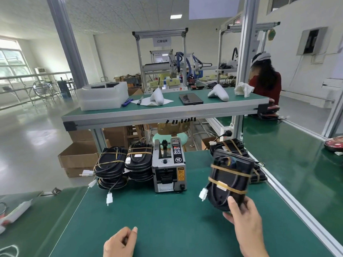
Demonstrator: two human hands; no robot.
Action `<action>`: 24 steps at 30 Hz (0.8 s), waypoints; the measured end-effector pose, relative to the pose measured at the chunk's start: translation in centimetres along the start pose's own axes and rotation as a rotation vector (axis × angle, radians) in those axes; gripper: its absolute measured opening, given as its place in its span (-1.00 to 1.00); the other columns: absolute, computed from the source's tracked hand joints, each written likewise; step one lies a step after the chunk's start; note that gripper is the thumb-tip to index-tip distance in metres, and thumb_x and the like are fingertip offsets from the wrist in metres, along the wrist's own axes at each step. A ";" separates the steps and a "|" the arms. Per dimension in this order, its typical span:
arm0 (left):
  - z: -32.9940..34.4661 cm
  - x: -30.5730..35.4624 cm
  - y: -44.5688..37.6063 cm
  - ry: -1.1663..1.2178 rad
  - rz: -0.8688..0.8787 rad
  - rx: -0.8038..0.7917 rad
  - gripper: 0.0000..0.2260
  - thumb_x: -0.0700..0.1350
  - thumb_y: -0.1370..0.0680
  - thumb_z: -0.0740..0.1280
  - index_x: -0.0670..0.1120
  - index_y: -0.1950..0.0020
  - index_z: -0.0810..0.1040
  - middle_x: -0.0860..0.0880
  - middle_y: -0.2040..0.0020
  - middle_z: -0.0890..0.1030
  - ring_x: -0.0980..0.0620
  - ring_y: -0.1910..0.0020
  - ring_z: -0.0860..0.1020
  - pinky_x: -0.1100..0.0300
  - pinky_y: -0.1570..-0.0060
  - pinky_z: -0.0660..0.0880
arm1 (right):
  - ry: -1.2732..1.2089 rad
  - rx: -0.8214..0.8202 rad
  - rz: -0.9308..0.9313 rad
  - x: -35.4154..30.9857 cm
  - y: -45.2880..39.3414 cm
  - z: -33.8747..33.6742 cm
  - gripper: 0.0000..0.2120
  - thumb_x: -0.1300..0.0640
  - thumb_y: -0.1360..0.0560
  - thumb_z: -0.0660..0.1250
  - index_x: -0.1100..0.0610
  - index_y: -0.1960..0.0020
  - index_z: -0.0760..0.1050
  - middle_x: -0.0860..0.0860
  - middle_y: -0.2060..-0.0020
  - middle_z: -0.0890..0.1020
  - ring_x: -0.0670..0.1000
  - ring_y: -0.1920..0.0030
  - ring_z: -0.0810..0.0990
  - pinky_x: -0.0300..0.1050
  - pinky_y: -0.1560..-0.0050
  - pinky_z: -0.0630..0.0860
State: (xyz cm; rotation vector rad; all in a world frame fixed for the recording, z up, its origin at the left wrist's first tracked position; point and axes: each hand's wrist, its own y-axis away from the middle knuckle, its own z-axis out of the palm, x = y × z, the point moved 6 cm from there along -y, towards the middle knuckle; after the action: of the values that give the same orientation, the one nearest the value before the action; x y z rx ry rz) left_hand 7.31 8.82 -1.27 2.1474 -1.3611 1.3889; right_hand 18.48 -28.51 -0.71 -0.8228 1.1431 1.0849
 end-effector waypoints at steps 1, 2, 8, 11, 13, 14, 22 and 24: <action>0.0 -0.1 -0.1 0.001 -0.009 0.001 -0.54 -0.35 -0.46 0.58 -0.21 0.44 0.34 0.12 0.54 0.18 0.12 0.49 0.24 0.34 0.44 0.28 | 0.024 -0.083 -0.037 -0.5 0.2 0.9 -0.79 0.07 -0.55 0.47 -0.04 -0.16 0.56 -0.01 -0.08 0.74 0.00 -0.05 0.75 -0.14 0.12 0.70; 0.0 -0.2 -0.1 0.001 -0.015 0.003 -0.54 -0.34 -0.47 0.58 -0.21 0.44 0.34 0.12 0.54 0.18 0.12 0.49 0.24 0.34 0.44 0.28 | 0.054 -0.168 -0.075 -1.0 0.5 1.8 -0.74 0.05 -0.52 0.47 -0.06 -0.20 0.56 -0.02 -0.10 0.74 -0.02 -0.08 0.74 -0.12 0.09 0.70; -0.1 -0.1 0.0 -0.004 -0.012 0.030 -0.54 -0.34 -0.45 0.59 -0.21 0.45 0.36 -0.08 0.52 0.24 0.12 0.49 0.22 0.33 0.45 0.26 | 0.548 -0.629 -0.312 -3.2 2.0 6.9 -0.64 -0.01 -0.56 0.45 -0.18 -0.32 0.49 -0.21 -0.16 0.69 -0.15 -0.21 0.65 -0.09 -0.27 0.51; -0.1 0.0 -0.1 0.017 -0.014 0.029 -0.50 -0.34 -0.45 0.60 -0.12 0.49 0.34 0.06 0.55 0.19 0.13 0.51 0.22 0.34 0.46 0.26 | 0.914 -0.754 -0.422 -3.9 2.4 9.0 -0.56 -0.28 -0.49 0.32 -0.34 -0.35 0.37 -0.37 -0.20 0.61 -0.24 -0.20 0.57 -0.14 -0.26 0.48; -0.1 -0.3 -0.2 0.031 -0.042 0.018 -0.50 -0.31 -0.47 0.60 -0.07 0.51 0.37 0.12 0.57 0.22 0.13 0.52 0.24 0.34 0.45 0.27 | 1.092 -0.818 -0.487 -4.2 2.6 10.2 -0.50 -0.34 -0.50 0.25 -0.31 -0.41 0.32 -0.36 -0.29 0.55 -0.19 -0.23 0.54 -0.09 -0.29 0.46; -0.1 -0.4 -0.2 0.034 -0.047 0.016 -0.52 -0.29 -0.47 0.59 -0.09 0.50 0.41 0.12 0.57 0.24 0.13 0.52 0.24 0.34 0.46 0.27 | 1.143 -0.851 -0.503 -4.3 2.6 10.7 -0.49 -0.33 -0.51 0.25 -0.28 -0.43 0.31 -0.34 -0.32 0.54 -0.15 -0.26 0.53 -0.07 -0.29 0.46; -0.4 -0.7 -0.2 0.051 -0.065 0.045 -0.55 -0.27 -0.49 0.58 -0.09 0.49 0.44 0.09 0.57 0.28 0.14 0.52 0.23 0.34 0.45 0.27 | 1.235 -0.940 -0.486 -3.4 2.5 11.6 -0.49 -0.27 -0.57 0.29 -0.24 -0.49 0.30 -0.31 -0.39 0.49 -0.11 -0.33 0.49 -0.01 -0.35 0.41; -0.5 -0.8 -0.2 0.056 -0.065 0.051 -0.55 -0.27 -0.50 0.58 -0.08 0.49 0.43 0.04 0.57 0.29 0.14 0.52 0.24 0.33 0.45 0.28 | 1.227 -0.954 -0.466 -3.1 2.4 11.5 -0.50 -0.25 -0.58 0.30 -0.25 -0.48 0.31 -0.32 -0.37 0.50 -0.12 -0.32 0.49 -0.03 -0.34 0.41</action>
State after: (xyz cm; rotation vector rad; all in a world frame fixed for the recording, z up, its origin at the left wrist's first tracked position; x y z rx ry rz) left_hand 7.11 9.65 -1.60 2.1474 -1.2377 1.4631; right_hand 19.34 -17.95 5.16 -2.5928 1.2151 0.6205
